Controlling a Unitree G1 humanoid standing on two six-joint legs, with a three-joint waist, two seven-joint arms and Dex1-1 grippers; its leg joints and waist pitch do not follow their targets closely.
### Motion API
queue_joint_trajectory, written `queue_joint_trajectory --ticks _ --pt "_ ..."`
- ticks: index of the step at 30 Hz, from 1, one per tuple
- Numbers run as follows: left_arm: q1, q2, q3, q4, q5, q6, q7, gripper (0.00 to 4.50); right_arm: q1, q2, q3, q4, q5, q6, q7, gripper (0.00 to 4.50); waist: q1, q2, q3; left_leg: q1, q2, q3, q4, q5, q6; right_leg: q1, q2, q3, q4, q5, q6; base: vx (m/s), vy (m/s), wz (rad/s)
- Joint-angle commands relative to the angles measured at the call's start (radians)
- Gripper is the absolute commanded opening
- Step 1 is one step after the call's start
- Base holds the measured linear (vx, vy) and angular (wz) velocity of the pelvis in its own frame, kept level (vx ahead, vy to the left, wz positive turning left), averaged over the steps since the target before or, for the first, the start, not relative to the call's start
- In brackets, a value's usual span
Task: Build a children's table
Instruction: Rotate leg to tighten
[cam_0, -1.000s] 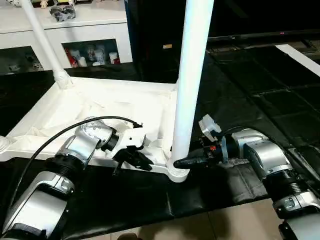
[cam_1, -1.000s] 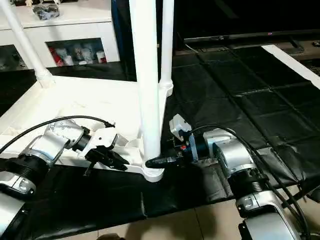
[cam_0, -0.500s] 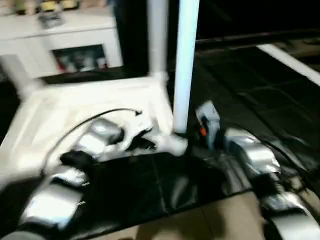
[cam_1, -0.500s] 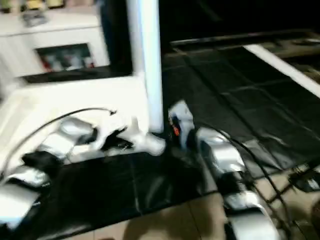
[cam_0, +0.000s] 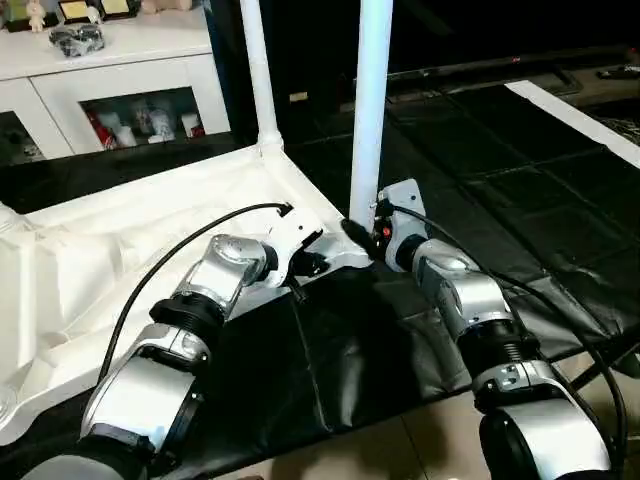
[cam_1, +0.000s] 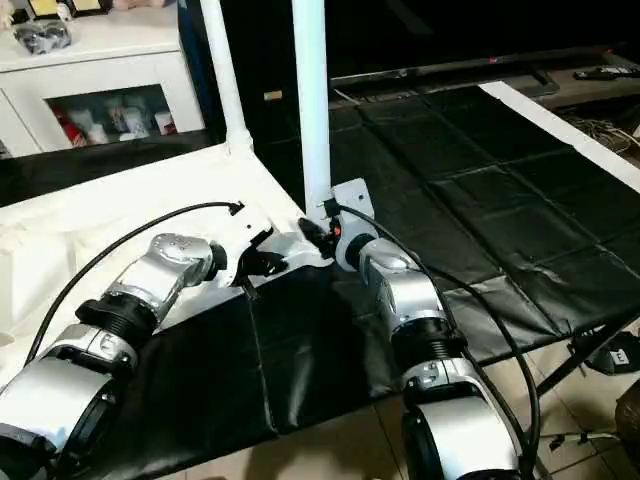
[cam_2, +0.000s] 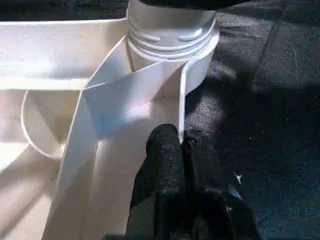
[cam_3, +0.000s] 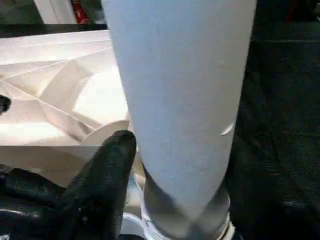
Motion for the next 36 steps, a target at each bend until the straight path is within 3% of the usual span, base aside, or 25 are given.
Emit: queue_joint_trajectory --ticks 1,5,6,8,10,16,22,26,31,36 --pt "-0.024 -0.006 0.008 -0.036 -0.011 -0.056 0.008 0.0 0.034 0.048 0.075 -0.021 0.038 0.029 0.144 3.16 0.005 -0.012 -0.073 -0.005 0.015 -0.003 -0.062 -0.149 0.07 0.067 -0.061 0.052 -0.071 -0.237 -0.181 0.0 0.0 0.0" --pt "-0.016 0.014 0.006 -0.044 -0.017 -0.087 -0.046 0.0 0.061 0.0 0.088 -0.065 0.039 0.0 0.219 3.56 0.01 -0.01 -0.078 -0.006 0.018 -0.002 -0.056 -0.098 0.09 0.067 -0.06 0.053 -0.058 -0.146 -0.207 0.0 0.0 0.0" --pt "-0.014 0.026 -0.001 -0.041 -0.016 -0.104 -0.078 0.0 0.075 -0.037 0.098 -0.081 0.03 -0.027 0.256 3.61 0.011 -0.005 -0.079 -0.006 0.018 -0.002 -0.055 -0.091 0.093 0.067 -0.06 0.054 -0.055 -0.128 -0.213 0.0 0.0 0.0" --pt "-0.011 0.036 -0.01 -0.04 -0.015 -0.127 -0.109 0.0 0.085 -0.064 0.097 -0.1 0.04 -0.036 0.298 3.76 0.013 -0.011 -0.081 -0.011 0.018 -0.001 -0.051 -0.074 0.114 0.069 -0.058 0.053 -0.047 -0.062 -0.233 0.0 0.0 0.0" --pt "-0.003 0.05 -0.026 -0.046 -0.017 -0.142 -0.164 0.0 0.094 -0.105 0.091 -0.128 0.06 0.006 0.351 3.99 0.016 -0.012 -0.081 -0.01 0.018 0.0 -0.05 -0.079 0.121 0.069 -0.058 0.052 -0.048 -0.07 -0.237 0.0 0.0 0.0" --pt "0.026 0.097 -0.068 -0.076 -0.019 -0.213 -0.331 0.0 0.121 -0.216 0.097 -0.174 0.077 -0.044 0.529 4.43 0.033 -0.008 -0.082 -0.014 0.022 0.0 -0.046 -0.095 0.121 0.064 -0.062 0.053 -0.05 -0.098 -0.232 0.0 0.0 0.0" --pt "0.065 0.145 -0.11 -0.121 -0.032 -0.296 -0.504 0.0 0.157 -0.302 0.14 -0.277 0.115 -0.001 0.703 4.43 0.054 -0.007 -0.079 -0.007 0.028 0.0 -0.049 -0.129 0.108 0.057 -0.061 0.055 -0.052 -0.139 -0.223 0.0 0.0 0.0" --pt "0.08 0.164 -0.135 -0.143 -0.029 -0.33 -0.561 0.0 0.166 -0.316 0.167 -0.292 0.113 -0.021 0.759 4.43 0.059 -0.01 -0.077 -0.003 0.03 0.001 -0.052 -0.146 0.085 0.053 -0.062 0.056 -0.057 -0.196 -0.206 0.0 0.0 0.0" --pt "0.099 0.177 -0.154 -0.177 -0.035 -0.348 -0.62 0.0 0.169 -0.332 0.184 -0.306 0.139 -0.01 0.838 4.43 0.064 -0.011 -0.077 -0.006 0.032 0.0 -0.053 -0.138 0.082 0.053 -0.064 0.057 -0.054 -0.196 -0.202 0.0 0.0 0.0" --pt "0.104 0.18 -0.159 -0.186 -0.038 -0.355 -0.633 0.0 0.17 -0.356 0.196 -0.32 0.162 0.036 0.892 3.97 0.068 -0.013 -0.078 -0.009 0.029 0.0 -0.051 -0.122 0.083 0.056 -0.063 0.057 -0.053 -0.194 -0.195 0.0 0.0 0.0"
